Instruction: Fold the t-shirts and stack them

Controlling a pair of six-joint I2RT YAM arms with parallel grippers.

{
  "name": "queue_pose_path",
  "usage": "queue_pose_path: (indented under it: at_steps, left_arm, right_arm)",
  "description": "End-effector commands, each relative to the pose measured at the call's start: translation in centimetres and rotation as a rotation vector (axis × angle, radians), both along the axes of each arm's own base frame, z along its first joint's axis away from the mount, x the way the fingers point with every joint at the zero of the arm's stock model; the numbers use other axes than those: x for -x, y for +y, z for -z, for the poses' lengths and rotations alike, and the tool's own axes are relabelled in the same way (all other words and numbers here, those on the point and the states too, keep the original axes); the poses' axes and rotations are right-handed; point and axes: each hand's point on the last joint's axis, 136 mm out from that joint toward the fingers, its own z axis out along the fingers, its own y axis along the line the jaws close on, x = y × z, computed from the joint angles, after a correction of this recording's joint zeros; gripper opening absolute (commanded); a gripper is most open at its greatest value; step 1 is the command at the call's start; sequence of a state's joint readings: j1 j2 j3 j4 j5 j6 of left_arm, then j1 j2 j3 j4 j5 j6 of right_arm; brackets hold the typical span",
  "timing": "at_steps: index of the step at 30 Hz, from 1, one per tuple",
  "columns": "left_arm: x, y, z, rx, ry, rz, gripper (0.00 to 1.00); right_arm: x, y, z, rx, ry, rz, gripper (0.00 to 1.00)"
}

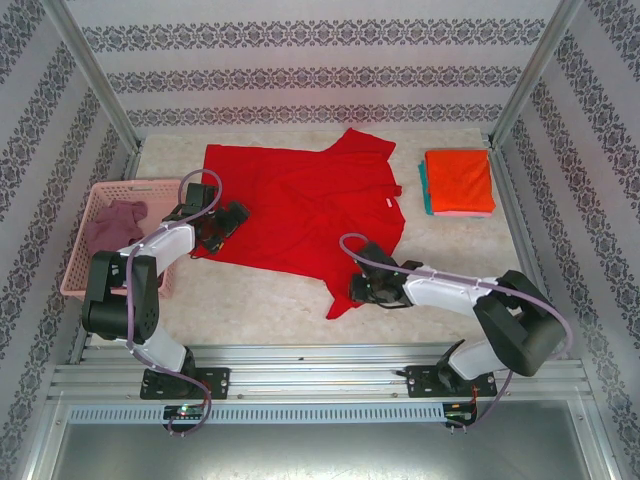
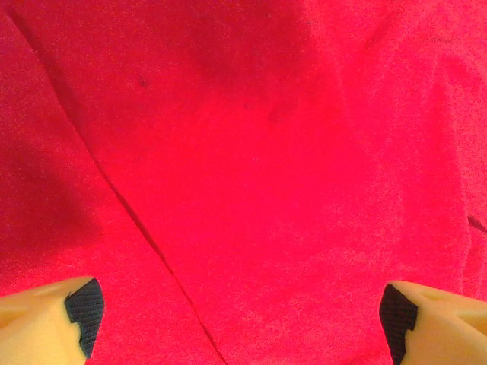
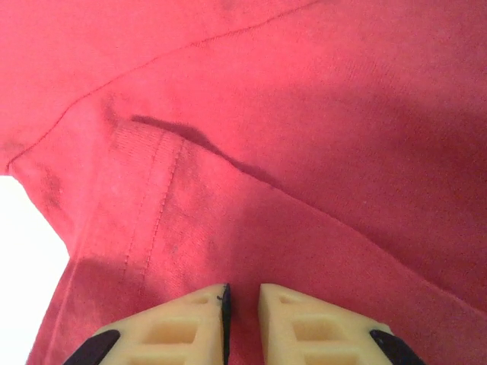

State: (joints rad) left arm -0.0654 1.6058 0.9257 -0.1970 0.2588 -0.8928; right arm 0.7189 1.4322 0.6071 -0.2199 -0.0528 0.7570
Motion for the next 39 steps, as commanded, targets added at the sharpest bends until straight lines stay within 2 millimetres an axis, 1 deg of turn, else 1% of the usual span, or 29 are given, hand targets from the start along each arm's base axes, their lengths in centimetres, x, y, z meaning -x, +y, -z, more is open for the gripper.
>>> queue_pose_path:
  at_steps: [1, 3, 5, 6, 7, 8, 9, 10, 12, 14, 17, 19, 21, 24, 26, 31, 33, 34, 36, 39]
  left_arm:
    - [0.3, -0.3, 0.4, -0.010, 0.013, 0.031, 0.94]
    - [0.3, -0.4, 0.4, -0.012, 0.013, 0.034, 0.94]
    - [0.2, -0.4, 0.4, -0.012, 0.011, 0.036, 0.94]
    - [0.1, -0.4, 0.4, -0.011, 0.011, 0.037, 0.94]
    - [0.0, -0.4, 0.3, -0.011, 0.007, 0.037, 0.94]
    - [-0.1, -0.5, 0.2, -0.009, 0.003, 0.041, 0.94]
    - [-0.2, -0.6, 0.1, -0.010, 0.001, 0.044, 0.94]
    - [-0.5, -0.8, 0.0, -0.010, -0.004, 0.051, 0.94]
    - [-0.9, -1.2, -0.2, -0.011, -0.009, 0.066, 0.95]
    - [-1.3, -1.6, -0.3, -0.011, -0.013, 0.076, 0.94]
    - [-1.9, -1.7, 0.0, -0.012, -0.013, 0.079, 0.94]
    - [-2.3, -1.5, 0.3, -0.024, -0.011, 0.077, 0.95]
    - [-2.6, -1.4, 0.7, -0.031, -0.002, 0.076, 0.95]
    - [-2.5, -0.9, 1.7, -0.046, 0.026, 0.070, 0.95]
    - [-2.1, -0.4, 2.7, -0.042, 0.053, 0.052, 0.95]
    - [-0.7, 0.2, 4.4, -0.036, 0.105, 0.023, 0.95]
    - [-0.1, 0.1, 4.9, -0.021, 0.118, 0.018, 0.95]
    - [0.1, -0.1, 5.0, -0.008, 0.120, 0.016, 0.95]
    - [0.5, -0.4, 5.2, 0.013, 0.123, 0.012, 0.95]
    - [1.6, -0.2, 5.3, 0.008, 0.146, 0.004, 0.95]
  right_arm:
    - [5.3, -2.7, 2.7, 0.094, 0.170, 0.021, 0.18]
    - [6.2, -2.8, 2.4, 0.088, 0.186, 0.010, 0.19]
    - [6.3, -2.5, 1.5, 0.063, 0.174, -0.006, 0.20]
    - [5.9, -2.2, 0.7, 0.046, 0.149, -0.014, 0.22]
    - [5.3, -1.9, -0.3, 0.030, 0.112, -0.020, 0.27]
    - [4.6, -1.8, -1.3, 0.018, 0.073, -0.022, 0.36]
    - [3.5, -1.7, -2.6, 0.002, 0.019, -0.016, 0.45]
    - [2.2, -1.7, -4.0, -0.016, -0.037, 0.002, 0.50]
    - [-0.5, -2.5, -6.0, -0.046, -0.122, 0.060, 0.57]
    - [-3.4, -4.0, -7.1, -0.066, -0.180, 0.135, 0.59]
    - [-8.3, -6.7, -7.6, -0.049, -0.235, 0.232, 0.60]
    - [-11.8, -8.5, -7.2, -0.023, -0.254, 0.286, 0.60]
    - [-14.7, -9.8, -6.6, -0.022, -0.247, 0.325, 0.60]
    - [-18.3, -10.4, -5.2, -0.037, -0.227, 0.340, 0.59]
    - [-20.1, -10.6, -4.3, -0.040, -0.210, 0.340, 0.57]
    - [-23.4, -11.0, -2.7, -0.045, -0.162, 0.345, 0.54]
    - [-24.4, -11.2, -1.3, -0.054, -0.111, 0.348, 0.54]
    - [-24.9, -11.4, -1.0, -0.048, -0.090, 0.347, 0.54]
    - [-25.8, -11.7, -0.8, -0.047, -0.080, 0.350, 0.52]
    - [-26.1, -12.2, -0.8, -0.075, -0.002, 0.387, 0.51]
